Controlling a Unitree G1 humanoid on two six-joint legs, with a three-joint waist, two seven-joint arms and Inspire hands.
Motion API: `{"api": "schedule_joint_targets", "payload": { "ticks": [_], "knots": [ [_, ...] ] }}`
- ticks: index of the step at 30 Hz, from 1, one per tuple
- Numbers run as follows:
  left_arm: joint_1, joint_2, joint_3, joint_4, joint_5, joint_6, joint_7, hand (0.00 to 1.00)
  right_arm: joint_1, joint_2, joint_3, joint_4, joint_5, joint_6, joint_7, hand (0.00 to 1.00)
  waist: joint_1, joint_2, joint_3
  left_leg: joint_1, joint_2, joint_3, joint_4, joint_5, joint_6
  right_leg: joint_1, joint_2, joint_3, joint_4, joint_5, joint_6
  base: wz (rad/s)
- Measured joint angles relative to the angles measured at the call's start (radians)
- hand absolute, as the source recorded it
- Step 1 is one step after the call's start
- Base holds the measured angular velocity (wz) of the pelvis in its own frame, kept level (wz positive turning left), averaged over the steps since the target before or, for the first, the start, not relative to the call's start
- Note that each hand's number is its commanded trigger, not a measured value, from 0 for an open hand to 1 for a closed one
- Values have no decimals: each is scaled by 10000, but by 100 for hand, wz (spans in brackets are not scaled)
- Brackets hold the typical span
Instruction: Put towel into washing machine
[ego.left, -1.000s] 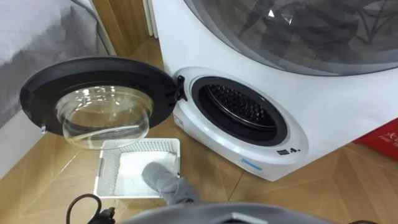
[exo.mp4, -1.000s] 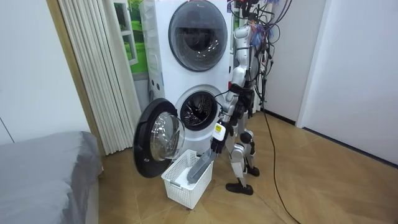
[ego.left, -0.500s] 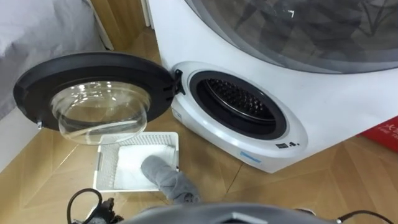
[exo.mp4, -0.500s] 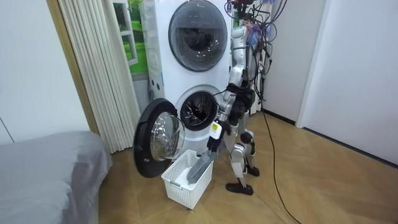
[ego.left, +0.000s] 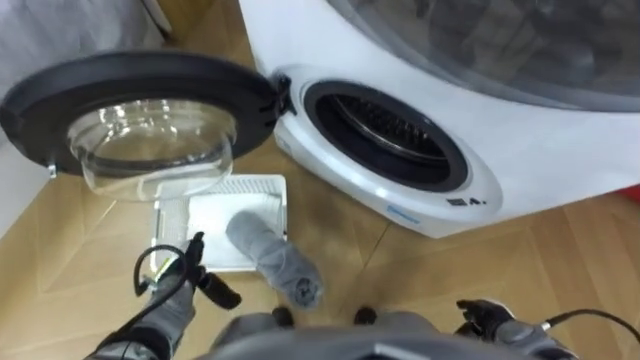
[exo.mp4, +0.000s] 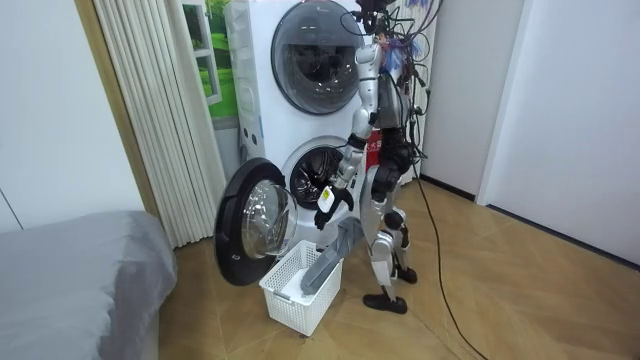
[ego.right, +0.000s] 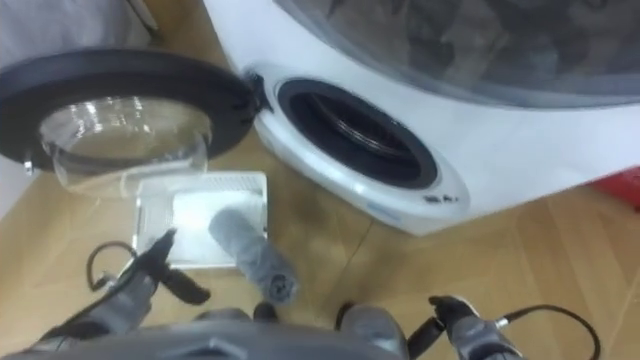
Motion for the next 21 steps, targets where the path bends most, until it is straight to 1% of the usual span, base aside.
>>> {"api": "schedule_joint_targets", "payload": {
  "ticks": [1, 2, 3, 4, 5, 7, 8, 9, 10, 11, 12, 13, 14, 15, 16, 17, 18, 19, 20, 21],
  "knots": [
    [-261, -30, -52, 25, 235, -56, 0, 0, -238, -48, 2, 20, 0, -98, -13, 0, -21, 62, 105, -317, 24, -17, 283, 0, 0, -415, -38, 54, 473, -3, -4, 6],
    [-379, -48, -64, 42, 316, -108, -1, 0, -333, -81, 2, 20, 0, -136, -17, 0, -12, 85, 123, -490, 31, -17, 415, 0, 0, -646, -68, 57, 720, -8, -12, 0],
    [-580, -62, -121, 99, 355, -242, 4, 0, -508, -134, 2, 20, 7, -228, -43, 0, -17, 101, 165, -794, 23, -9, 648, -1, 0, -1037, -149, 58, 1121, -46, -70, -5],
    [-778, -65, -217, 256, 448, -350, 21, 0, -661, -153, 17, 18, 11, -313, -51, 0, -7, 115, 192, -1099, 17, 10, 912, -7, 3, -1402, -191, 160, 1478, -66, -101, -6],
    [-894, -64, -236, 313, 571, -395, 26, 0, -731, -169, 32, 18, 32, -360, -63, 0, -8, 119, 213, -1263, 16, 17, 1057, -9, 5, -1596, -201, 271, 1653, -70, -106, -5],
    [-1242, -61, -454, 315, 988, -417, 72, 0, -943, -273, 108, 17, 456, -560, -201, 0, -43, 110, 297, -1965, 52, -1, 1658, -31, 41, -2574, -348, 438, 2747, -104, -141, 0],
    [-1316, -61, -521, 318, 1080, -422, 85, 0, -1005, -292, 116, 17, 592, -600, -249, 0, -48, 106, 322, -2117, 55, -9, 1822, -66, 92, -2893, -392, 480, 3193, -101, -147, -7],
    [-1491, -46, -656, 348, 1277, -420, 115, 0, -1164, -306, 138, 34, 958, -666, -350, 0, -115, 66, 463, -2343, 29, -123, 2253, -221, 160, -3601, -494, 604, 4077, -294, -161, -12],
    [-1633, 5, -714, 380, 1378, -421, 238, 0, -1346, -234, 187, 153, 1446, -793, -462, 0, -157, -42, 467, -2842, -3, -93, 3009, -490, 133, -3999, -426, 829, 3551, -412, -251, -13],
    [-1694, -5, -711, 382, 1383, -416, 309, 0, -1384, -185, 203, 201, 1637, -834, -532, 0, -173, -66, 470, -3160, 15, -52, 3474, -709, 109, -4133, -418, 849, 3524, -597, -369, -23],
    [-1836, -68, -712, 390, 1464, -424, 462, 0, -1623, -191, 330, 235, 1692, -845, -603, 0, -178, 111, 539, -3757, 215, -77, 4400, -1152, -2, -4486, -418, 661, 3994, -867, -522, -27],
    [-2007, -68, -746, 399, 1618, -421, 495, 0, -1821, -292, 462, 258, 1974, -849, -599, 0, -215, 213, 571, -4342, 366, -72, 5088, -1356, -71, -4961, -354, 551, 4527, -934, -609, -25],
    [-2092, -55, -818, 393, 1704, -420, 518, 0, -1833, -296, 549, 231, 2200, -877, -600, 0, -228, 215, 569, -4564, 413, -105, 5322, -1399, -82, -5168, -322, 573, 4753, -952, -638, 0],
    [-2280, -54, -983, 386, 1890, -423, 569, 0, -1835, -272, 599, 211, 2765, -966, -626, 0, -339, 212, 568, -4910, 504, -117, 5657, -1483, -104, -5504, -308, 554, 5090, -1011, -713, 14],
    [-2420, -37, -1258, 401, 2019, -430, 688, 0, -1841, -170, 679, 192, 3331, -1021, -662, 0, -473, 211, 568, -5106, 572, -62, 5853, -1644, -114, -5746, -307, 541, 5335, -1154, -764, 18],
    [-2472, -36, -1366, 402, 2092, -434, 715, 0, -1876, -102, 715, 177, 3558, -1038, -697, 0, -524, 202, 562, -5204, 585, -33, 5930, -1749, -111, -5859, -307, 566, 5384, -1289, -796, 12],
    [-2592, -35, -1595, 389, 2189, -447, 748, 0, -1977, -123, 792, 179, 3923, -1049, -728, 0, -603, 218, 558, -5382, 660, 17, 6055, -2056, -58, -6151, -288, 573, 5742, -1421, -839, 0],
    [-2692, -25, -1756, 380, 2277, -438, 765, 0, -2038, -136, 947, 175, 4314, -1057, -686, 0, -660, 194, 549, -5677, 754, 47, 6438, -2140, -57, -6451, -301, 566, 6103, -1487, -905, 0],
    [-2714, -26, -1818, 378, 2323, -435, 804, 0, -2061, -142, 1017, 170, 4582, -1070, -672, 0, -683, 190, 546, -5810, 775, 49, 6608, -2170, -59, -6588, -309, 579, 6256, -1514, -934, -9],
    [-2719, 0, -2017, 358, 2343, -431, 878, 0, -2074, -192, 1147, 116, 5183, -1160, -671, 0, -734, 193, 543, -6064, 896, 104, 6894, -2264, -79, -6870, -289, 646, 6536, -1542, -951, -9]
  ]
}}
